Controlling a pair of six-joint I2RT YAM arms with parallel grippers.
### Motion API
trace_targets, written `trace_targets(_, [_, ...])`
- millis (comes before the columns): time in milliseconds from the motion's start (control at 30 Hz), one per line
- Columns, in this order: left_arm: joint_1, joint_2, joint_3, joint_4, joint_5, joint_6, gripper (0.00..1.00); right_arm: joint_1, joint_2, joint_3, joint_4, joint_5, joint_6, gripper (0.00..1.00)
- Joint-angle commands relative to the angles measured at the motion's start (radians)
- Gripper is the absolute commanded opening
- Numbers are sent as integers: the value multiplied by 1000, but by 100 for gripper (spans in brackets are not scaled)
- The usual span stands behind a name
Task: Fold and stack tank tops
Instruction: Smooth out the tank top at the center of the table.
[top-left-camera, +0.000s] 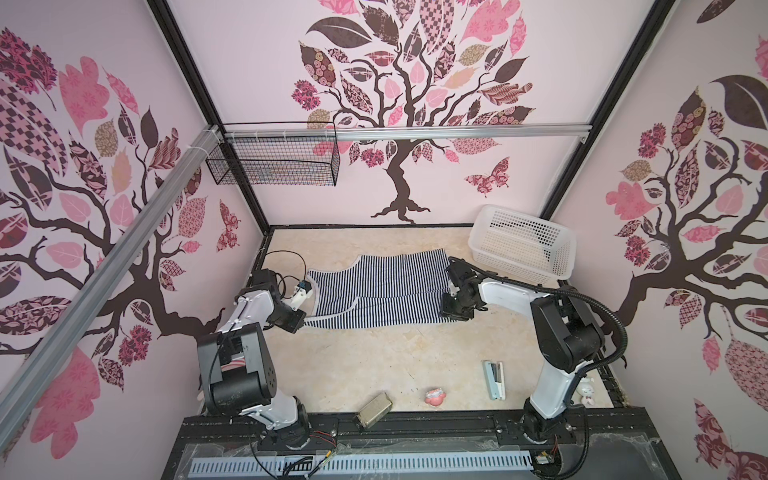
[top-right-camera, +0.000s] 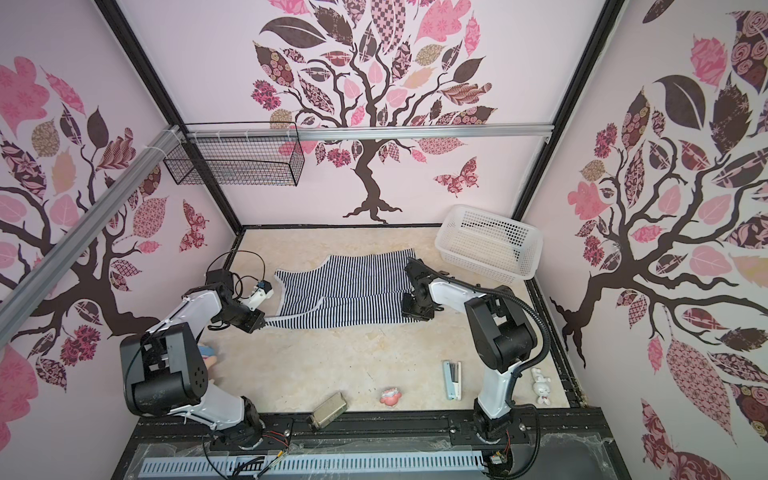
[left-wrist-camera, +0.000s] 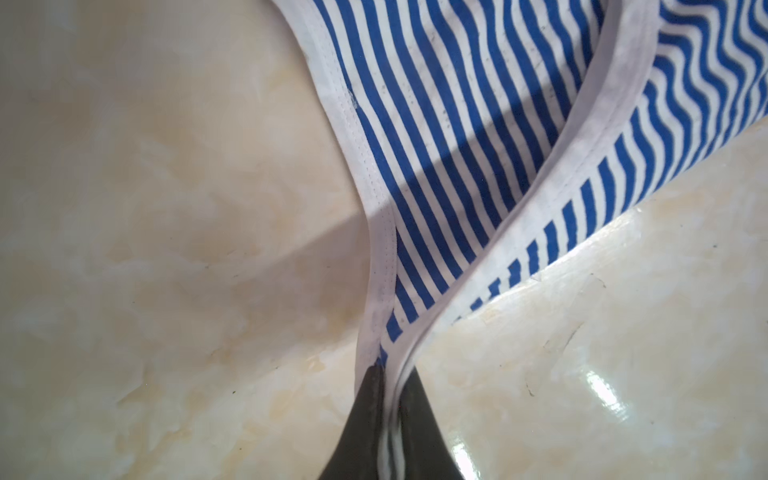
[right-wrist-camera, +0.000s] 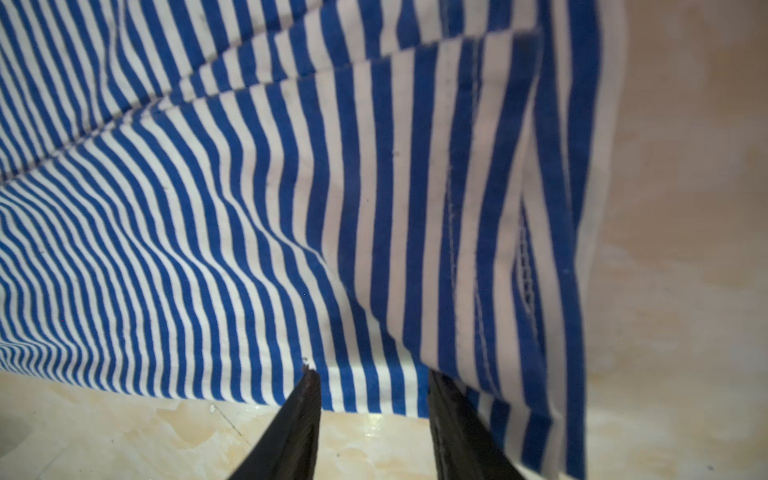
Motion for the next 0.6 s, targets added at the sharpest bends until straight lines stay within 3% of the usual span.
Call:
trace_targets(0, [7,32,27,-36,11,25,13,-8,12,-4,-59,46,-13,46])
trace_targets(233, [8,81,11,-33,-66,48,16,-5,-47,-66,-41,-18,-10,46])
trace_targets(367, [7,103,0,11,-168,27,36,12,-89,-69,-65,-3,-27,48])
trace_targets(567, [10,15,4,103,-273,-57,46,18,-192,-33,-104,-22,-31,51])
